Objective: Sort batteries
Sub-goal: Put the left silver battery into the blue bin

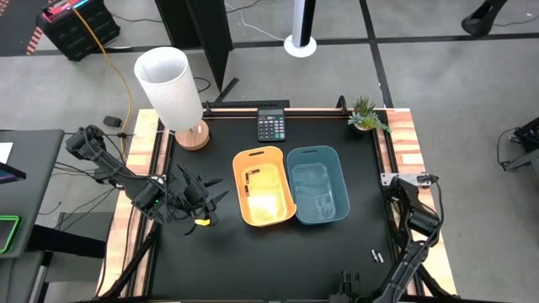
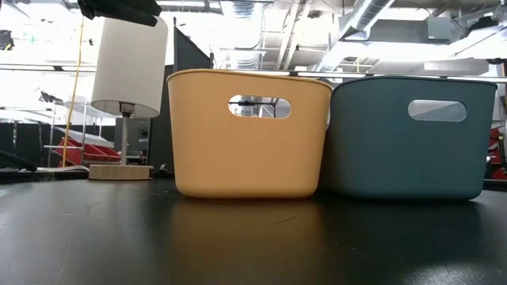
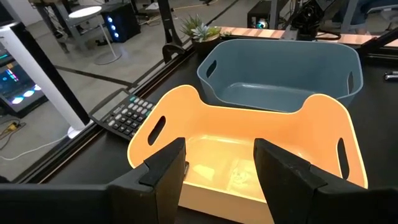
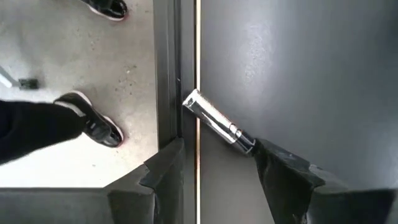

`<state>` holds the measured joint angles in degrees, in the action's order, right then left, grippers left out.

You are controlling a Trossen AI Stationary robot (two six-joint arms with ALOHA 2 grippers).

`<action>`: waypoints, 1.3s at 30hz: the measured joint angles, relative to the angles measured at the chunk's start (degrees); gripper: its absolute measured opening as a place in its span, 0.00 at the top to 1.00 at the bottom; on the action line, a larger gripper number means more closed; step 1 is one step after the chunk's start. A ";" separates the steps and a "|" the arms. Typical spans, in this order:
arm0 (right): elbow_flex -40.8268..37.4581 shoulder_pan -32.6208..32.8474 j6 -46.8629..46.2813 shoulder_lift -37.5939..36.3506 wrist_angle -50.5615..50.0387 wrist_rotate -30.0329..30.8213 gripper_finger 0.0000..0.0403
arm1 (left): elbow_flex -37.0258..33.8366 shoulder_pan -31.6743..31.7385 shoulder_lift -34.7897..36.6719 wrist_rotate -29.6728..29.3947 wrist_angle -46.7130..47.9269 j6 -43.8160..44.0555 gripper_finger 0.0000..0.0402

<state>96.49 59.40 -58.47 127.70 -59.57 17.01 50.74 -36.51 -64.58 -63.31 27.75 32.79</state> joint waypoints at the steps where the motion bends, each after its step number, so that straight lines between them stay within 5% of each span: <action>1: 0.00 -0.23 1.19 0.00 0.04 -0.08 0.47 | 0.00 0.00 0.00 0.00 0.00 0.01 0.54; 39: 1.89 -9.19 24.77 -0.04 2.84 -3.12 0.47 | 0.00 0.00 0.00 2.82 0.22 -1.98 0.54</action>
<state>98.37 50.21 -33.70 127.66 -56.73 13.90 50.74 -36.51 -64.58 -60.49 27.97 30.81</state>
